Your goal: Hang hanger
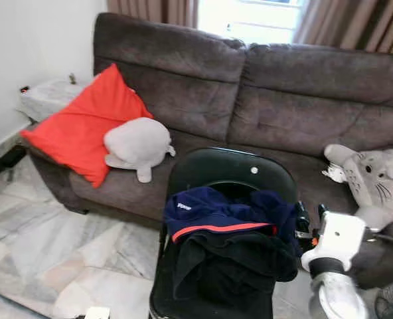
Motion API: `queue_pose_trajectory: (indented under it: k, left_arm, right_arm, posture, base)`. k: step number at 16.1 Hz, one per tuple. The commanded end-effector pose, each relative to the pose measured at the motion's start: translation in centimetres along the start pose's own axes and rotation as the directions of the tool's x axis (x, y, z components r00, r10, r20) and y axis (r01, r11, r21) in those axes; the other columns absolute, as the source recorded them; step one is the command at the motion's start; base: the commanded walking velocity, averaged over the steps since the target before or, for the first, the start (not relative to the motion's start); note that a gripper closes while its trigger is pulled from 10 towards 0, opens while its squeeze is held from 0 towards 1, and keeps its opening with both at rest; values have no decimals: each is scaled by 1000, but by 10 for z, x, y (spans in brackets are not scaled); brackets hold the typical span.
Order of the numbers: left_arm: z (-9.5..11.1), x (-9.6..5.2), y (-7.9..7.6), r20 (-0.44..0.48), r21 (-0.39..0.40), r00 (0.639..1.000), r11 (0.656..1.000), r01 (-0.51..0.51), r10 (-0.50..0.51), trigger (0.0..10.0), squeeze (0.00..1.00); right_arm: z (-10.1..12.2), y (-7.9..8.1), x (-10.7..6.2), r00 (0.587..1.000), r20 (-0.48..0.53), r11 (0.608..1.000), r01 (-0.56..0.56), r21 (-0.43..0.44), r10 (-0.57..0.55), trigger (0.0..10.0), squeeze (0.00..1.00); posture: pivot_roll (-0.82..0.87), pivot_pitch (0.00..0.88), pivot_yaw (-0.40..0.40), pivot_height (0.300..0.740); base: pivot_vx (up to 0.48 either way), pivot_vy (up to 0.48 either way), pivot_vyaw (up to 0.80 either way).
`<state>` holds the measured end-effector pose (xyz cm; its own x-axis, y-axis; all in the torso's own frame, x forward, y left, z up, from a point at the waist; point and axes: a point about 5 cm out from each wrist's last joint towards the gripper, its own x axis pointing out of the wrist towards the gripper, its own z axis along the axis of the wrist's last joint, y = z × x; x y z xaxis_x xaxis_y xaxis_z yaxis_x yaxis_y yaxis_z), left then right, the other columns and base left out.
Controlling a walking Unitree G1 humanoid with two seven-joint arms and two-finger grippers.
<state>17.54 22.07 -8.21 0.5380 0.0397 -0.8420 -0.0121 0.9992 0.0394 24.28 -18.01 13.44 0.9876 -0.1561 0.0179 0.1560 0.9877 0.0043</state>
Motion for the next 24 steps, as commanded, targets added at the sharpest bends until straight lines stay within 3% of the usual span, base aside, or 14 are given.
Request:
queue_pose_trajectory:
  k: [1, 2, 3, 4, 5, 8, 11, 12, 15, 16, 17, 18, 20, 24]
  left_arm:
    - [-3, -1, 2, -20, 15, 1000, 1000, -6, 7, 10000, 0]
    - [-2, -1, 3, -20, 17, 1000, 1000, -6, 6, 10000, 0]
    - [-2, 0, 3, -21, 20, 1000, 1000, -3, 4, 10000, 0]
    - [-1, 0, 3, -21, 22, 1000, 1000, -1, 1, 10000, 0]
    - [-1, 0, 3, -21, 24, 1000, 1000, 0, 0, 10000, 0]
    - [-1, 0, 2, -22, 26, 1000, 1000, 7, -6, 10000, 0]
    - [-1, 0, 2, -26, 29, 1000, 999, 13, -12, 10000, 0]
    - [-1, 0, 2, -27, 31, 1000, 999, 14, -13, 10000, 0]
    - [-2, 0, 2, -31, 34, 999, 999, 19, -18, 10000, 0]
    - [-3, 0, 2, -33, 39, 999, 999, 22, -21, 10000, 0]
    - [-3, -1, 2, -35, 42, 999, 999, 25, -23, 10000, 0]
    - [-3, -1, 2, -35, 43, 999, 999, 26, -25, 10000, 0]
    - [-3, -1, 1, -36, 45, 999, 999, 29, -28, 10000, 0]
    - [-4, -1, 1, -38, 45, 999, 999, 31, -29, 10000, 0]
  right_arm:
    - [9, -4, -4, 999, -53, 1000, -10, -5, 9, 10000, 0]
    - [6, -9, -4, 984, -176, 997, -25, -68, 12, 10000, 0]
    - [6, -16, -3, 960, -279, 998, -14, -65, -5, 10000, 0]
    - [15, -20, 4, 959, -284, 1000, 3, -13, -7, 10000, 459]
    - [20, -19, 8, 953, -302, 1000, -8, -3, 7, 10000, 1000]
    - [36, -11, 16, 937, -342, 997, -58, 53, 73, 10000, 1000]
    - [41, -18, 23, 907, -403, 991, -133, 1, 122, 10000, 1000]
    - [43, -27, 24, 895, -435, 981, -162, -105, 101, 10000, 0]
    - [43, -40, 25, 884, -460, 983, -149, -106, 85, 10000, 0]
    - [44, -39, 26, 869, -475, 989, -144, 20, 136, 10000, 569]
    - [41, -34, 24, 844, -486, 974, -185, 130, 226, 10000, 1000]
    - [37, -32, 23, 827, -502, 967, -217, 133, 255, 10000, 1000]
    - [23, -36, 22, 800, -546, 967, -238, 92, 249, 10000, 0]
    - [18, -35, 25, 779, -569, 957, -285, 49, 262, 10000, 0]
  posture:
    - [68, 11, -42, 740]
    - [55, 12, -41, 740]
    - [48, 12, -39, 740]
    - [48, 11, -38, 740]
    - [46, 10, -37, 740]
    - [50, 5, -40, 740]
    - [50, 0, -40, 740]
    - [56, 0, -42, 740]
    - [51, 0, -39, 740]
    - [46, 0, -37, 740]
    - [50, 0, -38, 740]
    - [50, 0, -38, 740]
    - [54, 0, -39, 740]
    - [59, 0, -44, 740]
  base:
    - [0, 0, 0]
    - [0, 0, 0]
    - [0, 0, 0]
    - [0, 0, 0]
    - [0, 0, 0]
    - [0, 0, 0]
    - [0, 0, 0]
    - [0, 0, 0]
    - [0, 0, 0]
    - [0, 0, 0]
    - [0, 0, 0]
    - [0, 0, 0]
    - [0, 0, 0]
    - [0, 0, 0]
